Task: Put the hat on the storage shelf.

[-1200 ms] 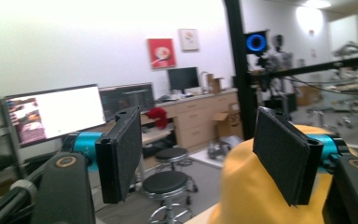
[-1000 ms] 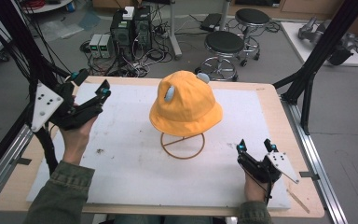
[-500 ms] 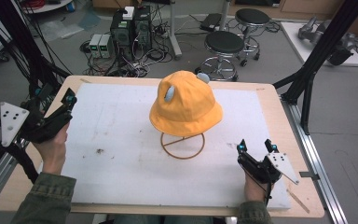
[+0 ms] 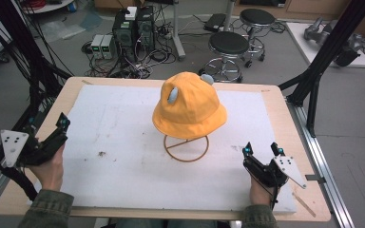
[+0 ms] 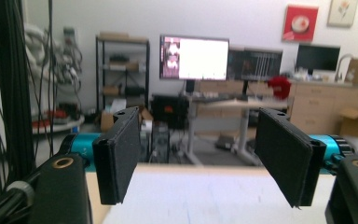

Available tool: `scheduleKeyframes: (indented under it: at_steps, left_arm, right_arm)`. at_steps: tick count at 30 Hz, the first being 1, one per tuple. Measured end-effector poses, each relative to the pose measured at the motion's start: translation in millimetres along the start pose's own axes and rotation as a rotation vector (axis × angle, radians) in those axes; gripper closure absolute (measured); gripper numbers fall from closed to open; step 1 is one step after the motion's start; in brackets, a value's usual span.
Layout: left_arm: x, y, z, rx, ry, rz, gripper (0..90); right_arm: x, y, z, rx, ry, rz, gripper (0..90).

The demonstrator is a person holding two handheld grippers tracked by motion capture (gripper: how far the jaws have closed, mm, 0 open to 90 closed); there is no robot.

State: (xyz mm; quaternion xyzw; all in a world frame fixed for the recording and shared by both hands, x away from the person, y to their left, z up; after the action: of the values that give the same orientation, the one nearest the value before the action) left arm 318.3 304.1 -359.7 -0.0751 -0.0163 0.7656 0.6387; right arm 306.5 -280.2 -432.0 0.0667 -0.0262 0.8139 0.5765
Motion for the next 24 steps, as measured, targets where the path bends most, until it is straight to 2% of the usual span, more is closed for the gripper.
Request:
scheduleKeyframes:
  at_steps: [6,12,15,18,20,24]
  left_arm:
    - [5.7,9.2,-32.0,0.068,0.004,0.001,30.2]
    - [4.4,15.3,-54.1,0.100,-0.017,-0.006,29.4]
    - [0.0,16.8,-63.5,0.135,-0.037,-0.051,29.4]
    - [-6.0,21.8,-71.5,0.176,-0.077,-0.088,28.5]
    - [-7.7,26.7,-75.0,0.177,-0.087,-0.099,28.4]
    - [-7.9,32.3,-74.1,0.193,-0.036,-0.108,27.8]
  right_arm:
    - [-0.8,3.9,0.4,-0.008,-0.017,-0.007,10.8]
    - [-0.5,6.4,0.1,-0.011,-0.026,-0.007,10.8]
    - [0.6,6.8,-0.9,-0.003,-0.031,0.003,10.8]
    - [0.8,7.8,-1.7,-0.006,-0.052,0.003,10.8]
    - [1.0,9.4,-1.5,-0.007,-0.054,0.005,10.8]
    - [2.0,9.5,-1.6,-0.009,-0.064,0.010,10.8]
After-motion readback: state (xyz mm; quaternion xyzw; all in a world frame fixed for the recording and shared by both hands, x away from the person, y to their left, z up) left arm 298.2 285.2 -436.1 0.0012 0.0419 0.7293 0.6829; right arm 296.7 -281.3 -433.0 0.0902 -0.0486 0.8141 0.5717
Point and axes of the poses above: each handheld gripper's, and its own axes: y roughly backward along the jaws, z roughly out of its top, x roughly to its left, the point moved 6 cm from there along -y, roughly forward along the jaws, and after that the axes turned 15 degrees about z, right-handed, at the moved point
